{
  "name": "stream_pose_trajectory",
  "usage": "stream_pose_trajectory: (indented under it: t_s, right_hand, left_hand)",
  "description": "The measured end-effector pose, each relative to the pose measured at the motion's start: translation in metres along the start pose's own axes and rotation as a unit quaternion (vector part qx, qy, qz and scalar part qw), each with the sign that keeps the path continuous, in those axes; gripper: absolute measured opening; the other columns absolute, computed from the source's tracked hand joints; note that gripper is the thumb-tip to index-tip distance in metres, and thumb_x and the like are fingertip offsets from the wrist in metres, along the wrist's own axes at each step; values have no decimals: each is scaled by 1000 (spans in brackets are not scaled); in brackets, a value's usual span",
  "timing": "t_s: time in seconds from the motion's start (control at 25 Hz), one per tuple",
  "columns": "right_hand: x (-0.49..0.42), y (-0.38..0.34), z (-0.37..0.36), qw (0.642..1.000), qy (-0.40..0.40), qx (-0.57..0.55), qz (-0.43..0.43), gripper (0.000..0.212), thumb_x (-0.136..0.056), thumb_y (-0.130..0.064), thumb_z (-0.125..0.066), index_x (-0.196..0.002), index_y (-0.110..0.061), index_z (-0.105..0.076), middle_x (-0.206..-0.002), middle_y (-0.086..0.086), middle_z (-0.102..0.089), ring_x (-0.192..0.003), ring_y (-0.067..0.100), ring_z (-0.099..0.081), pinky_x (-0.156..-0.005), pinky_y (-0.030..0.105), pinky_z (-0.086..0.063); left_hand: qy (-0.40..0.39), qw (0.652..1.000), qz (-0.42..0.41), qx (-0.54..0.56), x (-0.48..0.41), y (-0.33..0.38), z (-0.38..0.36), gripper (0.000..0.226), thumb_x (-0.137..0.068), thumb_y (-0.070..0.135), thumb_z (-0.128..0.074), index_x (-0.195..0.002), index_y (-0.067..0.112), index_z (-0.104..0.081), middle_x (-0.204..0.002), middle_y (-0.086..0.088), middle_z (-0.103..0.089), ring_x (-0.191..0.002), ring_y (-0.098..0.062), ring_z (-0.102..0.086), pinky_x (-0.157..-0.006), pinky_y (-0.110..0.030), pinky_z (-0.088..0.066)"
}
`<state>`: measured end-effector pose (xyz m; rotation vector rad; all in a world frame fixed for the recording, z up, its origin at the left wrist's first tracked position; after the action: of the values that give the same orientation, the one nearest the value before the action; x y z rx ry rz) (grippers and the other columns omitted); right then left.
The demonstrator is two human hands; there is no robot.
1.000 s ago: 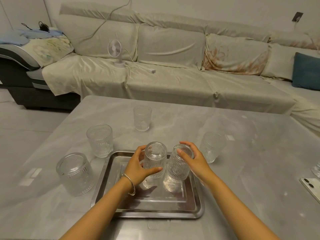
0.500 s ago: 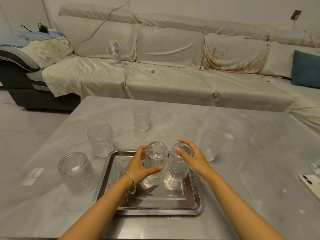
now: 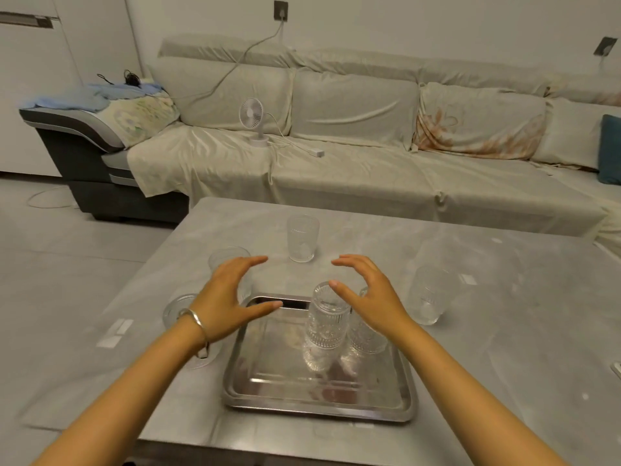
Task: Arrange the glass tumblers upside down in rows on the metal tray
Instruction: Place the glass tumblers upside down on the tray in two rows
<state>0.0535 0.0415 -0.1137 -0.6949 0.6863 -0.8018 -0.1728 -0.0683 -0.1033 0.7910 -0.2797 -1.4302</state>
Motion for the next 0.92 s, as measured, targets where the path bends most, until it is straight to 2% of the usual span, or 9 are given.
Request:
stream_pose_trajectory:
  t_s: [0.08, 0.2, 0.32, 0.48, 0.6, 0.68, 0.8, 0.92]
  right_hand:
    - [-2, -8, -15, 1000, -19, -6, 3, 34, -85, -37, -64, -118, -30, -59, -126, -14, -49, -116, -2, -45, -91, 2, -29]
    - [0, -12, -35, 999, -38, 1, -2, 34, -85, -37, -65, -118, -29, -60, -128, -13, -50, -119, 3, -46, -100, 17, -32]
    - [4, -11, -50, 998, -60, 26, -2, 34, -85, -36, -65, -118, -29, -60, -134, -7, -51, -125, 10, -45, -105, 24, -32]
    - [6, -6, -56, 997, -63, 41, -25, 32, -86, -33, -65, -117, -28, -61, -134, -4, -53, -129, 18, -44, -110, 39, -34]
    - [7, -2, -57, 996, -63, 56, -29, 31, -86, -32, -64, -116, -26, -62, -132, -4, -56, -135, 18, -38, -113, 37, -29]
    - [7, -2, -58, 995, -65, 64, -31, 31, -86, -32, -65, -116, -26, -62, -133, -4, -56, -138, 17, -34, -112, 35, -25]
    - [5, -2, -57, 995, -71, 51, -44, 38, -85, -32, -66, -122, -27, -58, -134, -5, -55, -133, 15, -40, -109, 32, -31]
    - [-1, -5, -44, 996, -78, 6, -52, 42, -85, -33, -65, -125, -28, -54, -131, -11, -55, -124, 8, -47, -99, 23, -34]
  left_hand:
    - [30, 999, 33, -26, 10, -19, 20, 83, -61, 55, -70, -134, 27, -39, -143, -1, -42, -134, -20, -33, -108, -36, -30]
    - [43, 994, 97, -31, 25, -48, 30, 91, -62, 46, -77, -138, 23, -33, -148, -5, -35, -137, -26, -28, -110, -45, -29]
    - [49, 986, 160, 7, 41, -71, 23, 102, -59, 38, -83, -140, 17, -26, -149, -9, -30, -134, -28, -31, -110, -44, -30]
    - [51, 973, 213, 77, 51, -88, 8, 95, -57, 26, -86, -133, 13, -31, -138, -13, -41, -121, -27, -45, -101, -37, -40]
    - [99, 965, 216, 112, 56, -93, 6, 77, -54, 24, -88, -116, 15, -43, -117, -8, -56, -99, -20, -53, -84, -28, -43]
    - [125, 961, 211, 130, 57, -92, 7, 71, -50, 24, -89, -108, 19, -47, -105, -2, -59, -94, -19, -56, -78, -24, -43]
    - [167, 957, 187, 143, 53, -84, 11, 71, -51, 27, -89, -109, 20, -49, -105, -1, -59, -95, -19, -57, -77, -23, -45]
    - [186, 960, 115, 177, 40, -59, 20, 70, -52, 33, -86, -111, 28, -48, -108, 5, -57, -99, -14, -55, -79, -19, -45]
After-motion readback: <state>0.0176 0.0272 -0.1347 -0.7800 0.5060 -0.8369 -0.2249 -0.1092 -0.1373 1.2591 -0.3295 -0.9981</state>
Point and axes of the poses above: each hand's wrist, its own x-axis away from the middle knuckle, its own z-axis out of the back of the hand, y = z × x, the point moved 2 cm from there along -x, towards the middle knuckle
